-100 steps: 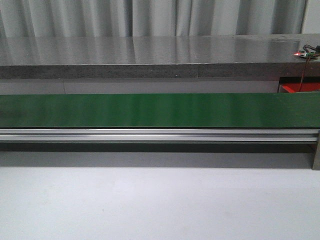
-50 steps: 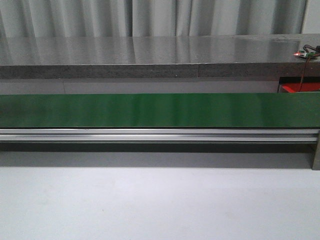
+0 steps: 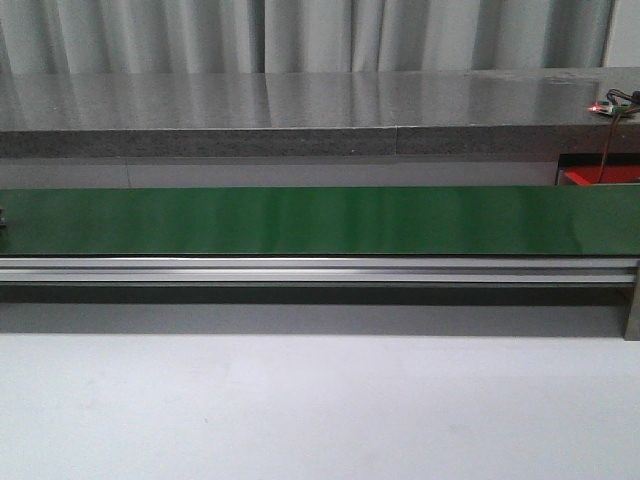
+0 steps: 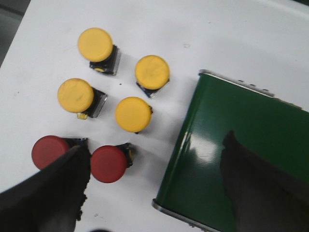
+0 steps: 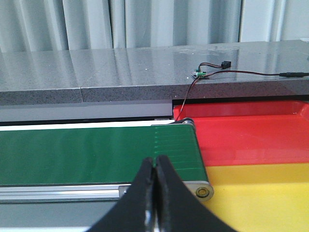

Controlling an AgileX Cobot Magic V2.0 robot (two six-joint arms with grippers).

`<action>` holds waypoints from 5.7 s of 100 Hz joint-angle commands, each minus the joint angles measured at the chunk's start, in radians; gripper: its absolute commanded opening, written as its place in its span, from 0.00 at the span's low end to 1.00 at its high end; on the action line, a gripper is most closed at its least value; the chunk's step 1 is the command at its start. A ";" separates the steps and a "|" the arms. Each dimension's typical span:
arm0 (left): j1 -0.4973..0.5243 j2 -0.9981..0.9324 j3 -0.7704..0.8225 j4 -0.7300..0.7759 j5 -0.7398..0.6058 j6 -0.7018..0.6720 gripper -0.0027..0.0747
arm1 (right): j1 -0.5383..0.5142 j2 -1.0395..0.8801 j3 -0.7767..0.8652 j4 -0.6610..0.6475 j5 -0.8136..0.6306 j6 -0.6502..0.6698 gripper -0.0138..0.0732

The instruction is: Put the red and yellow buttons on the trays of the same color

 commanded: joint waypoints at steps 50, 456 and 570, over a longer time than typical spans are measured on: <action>0.047 0.148 -0.031 -0.113 -0.065 0.120 0.74 | -0.008 -0.016 -0.018 -0.013 -0.075 -0.002 0.08; -0.249 0.009 -0.147 -0.160 0.081 0.139 0.76 | -0.008 -0.016 -0.018 -0.013 -0.075 -0.002 0.08; -0.285 -0.709 0.471 -0.315 -0.214 0.200 0.01 | -0.008 -0.015 -0.042 -0.006 -0.082 -0.002 0.08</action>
